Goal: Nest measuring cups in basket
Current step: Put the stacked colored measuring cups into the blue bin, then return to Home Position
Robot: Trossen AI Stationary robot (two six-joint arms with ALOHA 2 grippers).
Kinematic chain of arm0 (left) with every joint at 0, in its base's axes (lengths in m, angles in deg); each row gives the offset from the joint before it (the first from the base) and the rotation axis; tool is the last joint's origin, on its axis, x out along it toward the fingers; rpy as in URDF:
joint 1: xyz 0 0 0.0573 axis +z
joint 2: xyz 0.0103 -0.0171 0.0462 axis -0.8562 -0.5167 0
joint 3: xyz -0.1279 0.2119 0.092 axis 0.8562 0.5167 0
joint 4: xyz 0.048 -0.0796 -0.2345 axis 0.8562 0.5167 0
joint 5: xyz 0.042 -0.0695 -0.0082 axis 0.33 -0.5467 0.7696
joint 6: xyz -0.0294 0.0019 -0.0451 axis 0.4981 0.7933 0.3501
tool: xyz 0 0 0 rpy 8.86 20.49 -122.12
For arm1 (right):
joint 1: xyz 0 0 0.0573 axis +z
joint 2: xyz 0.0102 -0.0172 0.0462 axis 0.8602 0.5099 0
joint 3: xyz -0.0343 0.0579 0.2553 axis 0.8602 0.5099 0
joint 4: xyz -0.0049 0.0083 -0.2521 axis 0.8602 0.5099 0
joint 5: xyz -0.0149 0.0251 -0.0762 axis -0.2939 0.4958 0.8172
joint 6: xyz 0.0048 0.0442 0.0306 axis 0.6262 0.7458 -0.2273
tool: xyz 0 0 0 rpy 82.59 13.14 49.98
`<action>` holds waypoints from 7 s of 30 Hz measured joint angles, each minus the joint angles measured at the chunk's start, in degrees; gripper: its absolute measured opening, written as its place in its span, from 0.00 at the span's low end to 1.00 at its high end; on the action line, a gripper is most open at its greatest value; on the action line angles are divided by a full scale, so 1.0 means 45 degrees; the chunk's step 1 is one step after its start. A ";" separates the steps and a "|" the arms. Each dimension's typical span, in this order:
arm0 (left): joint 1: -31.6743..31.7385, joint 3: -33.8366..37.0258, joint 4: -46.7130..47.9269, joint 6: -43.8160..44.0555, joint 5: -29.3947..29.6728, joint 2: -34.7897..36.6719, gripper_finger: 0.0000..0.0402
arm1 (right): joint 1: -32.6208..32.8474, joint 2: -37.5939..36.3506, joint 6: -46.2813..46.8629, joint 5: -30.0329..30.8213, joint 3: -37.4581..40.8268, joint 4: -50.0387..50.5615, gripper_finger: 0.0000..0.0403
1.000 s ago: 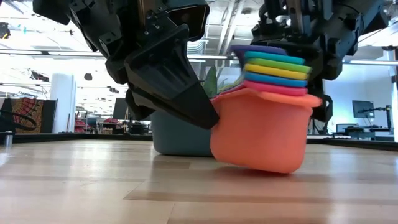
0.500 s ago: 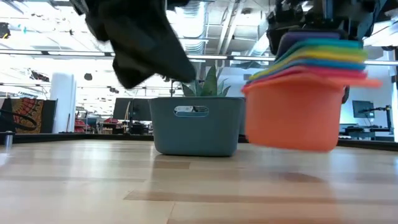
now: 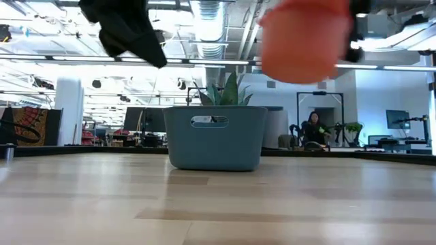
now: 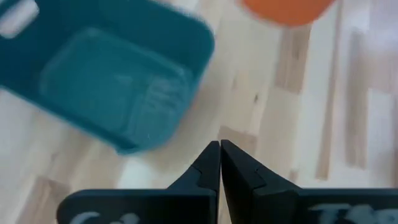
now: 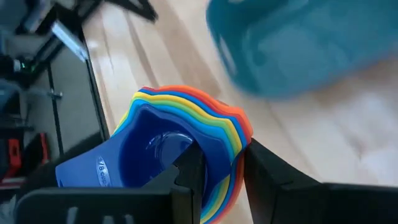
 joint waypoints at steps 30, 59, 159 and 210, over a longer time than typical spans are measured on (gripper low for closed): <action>0.0390 0.0000 0.4823 0.0978 0.2945 0.2294 0.00 | -0.6464 0.4766 -0.6313 -0.3502 -0.3521 0.0449 0.26; 0.1415 0.0087 0.5047 0.0398 0.2798 0.2317 0.00 | -0.6717 0.6443 -0.6449 -0.4049 -0.3574 0.0228 0.26; 0.5558 1.2594 -0.7138 -0.8549 -0.2559 1.7548 0.00 | 0.2290 -1.6416 -1.2882 0.2379 1.0110 -0.5413 0.62; 0.5514 1.3444 -0.4555 -0.9692 -0.6442 1.9764 0.00 | -0.4268 -1.7522 -1.3168 0.0172 1.2425 -0.6030 0.24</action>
